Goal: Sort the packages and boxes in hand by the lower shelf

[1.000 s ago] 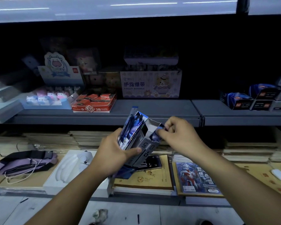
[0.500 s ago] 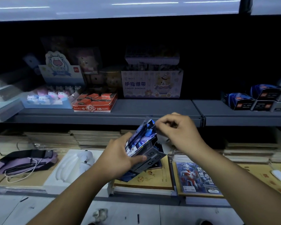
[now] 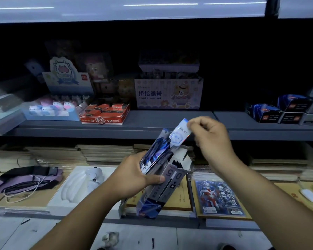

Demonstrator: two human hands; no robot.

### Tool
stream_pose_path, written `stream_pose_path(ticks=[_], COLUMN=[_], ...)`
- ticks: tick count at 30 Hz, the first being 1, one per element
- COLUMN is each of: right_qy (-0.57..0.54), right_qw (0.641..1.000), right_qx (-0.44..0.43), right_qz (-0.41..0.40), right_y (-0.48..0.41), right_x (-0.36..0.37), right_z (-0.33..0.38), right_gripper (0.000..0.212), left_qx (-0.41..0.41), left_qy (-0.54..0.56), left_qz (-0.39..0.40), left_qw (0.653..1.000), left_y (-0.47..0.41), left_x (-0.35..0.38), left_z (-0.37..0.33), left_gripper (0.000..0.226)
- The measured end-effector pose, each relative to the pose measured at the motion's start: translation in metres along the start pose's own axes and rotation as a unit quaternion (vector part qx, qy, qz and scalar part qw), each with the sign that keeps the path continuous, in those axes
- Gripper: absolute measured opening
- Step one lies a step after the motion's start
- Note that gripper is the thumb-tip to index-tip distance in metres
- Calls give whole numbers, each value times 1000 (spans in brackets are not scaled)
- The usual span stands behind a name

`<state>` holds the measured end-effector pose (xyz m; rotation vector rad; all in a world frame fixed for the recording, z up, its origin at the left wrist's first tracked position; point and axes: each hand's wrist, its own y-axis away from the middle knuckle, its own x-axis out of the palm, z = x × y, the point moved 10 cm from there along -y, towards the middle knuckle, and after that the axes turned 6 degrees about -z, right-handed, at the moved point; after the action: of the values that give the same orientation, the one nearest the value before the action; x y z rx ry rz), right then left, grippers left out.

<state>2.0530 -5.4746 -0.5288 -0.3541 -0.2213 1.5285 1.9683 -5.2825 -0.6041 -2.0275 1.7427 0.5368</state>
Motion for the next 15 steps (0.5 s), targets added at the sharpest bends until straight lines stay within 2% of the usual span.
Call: stream_pose_path(ticks=[3, 7, 12, 15], right_qy=[-66, -155, -110, -162], right_qw=[997, 983, 979, 977], right_qx=[41, 74, 105, 95], right_qz=[-18, 65, 136, 102], right_y=[-5, 6, 21, 16], right_x=[-11, 10, 34, 28], right_z=[-2, -2, -10, -1], right_gripper=[28, 8, 1, 5], left_qx=[-8, -6, 2, -6], left_qy=[-3, 0, 28, 25], left_qz=[-8, -18, -30, -40], left_qw=[1000, 1000, 999, 999], left_y=[0, 0, -1, -1], left_x=[-3, -6, -6, -10], left_z=[7, 7, 0, 3], left_gripper=[42, 43, 45, 44])
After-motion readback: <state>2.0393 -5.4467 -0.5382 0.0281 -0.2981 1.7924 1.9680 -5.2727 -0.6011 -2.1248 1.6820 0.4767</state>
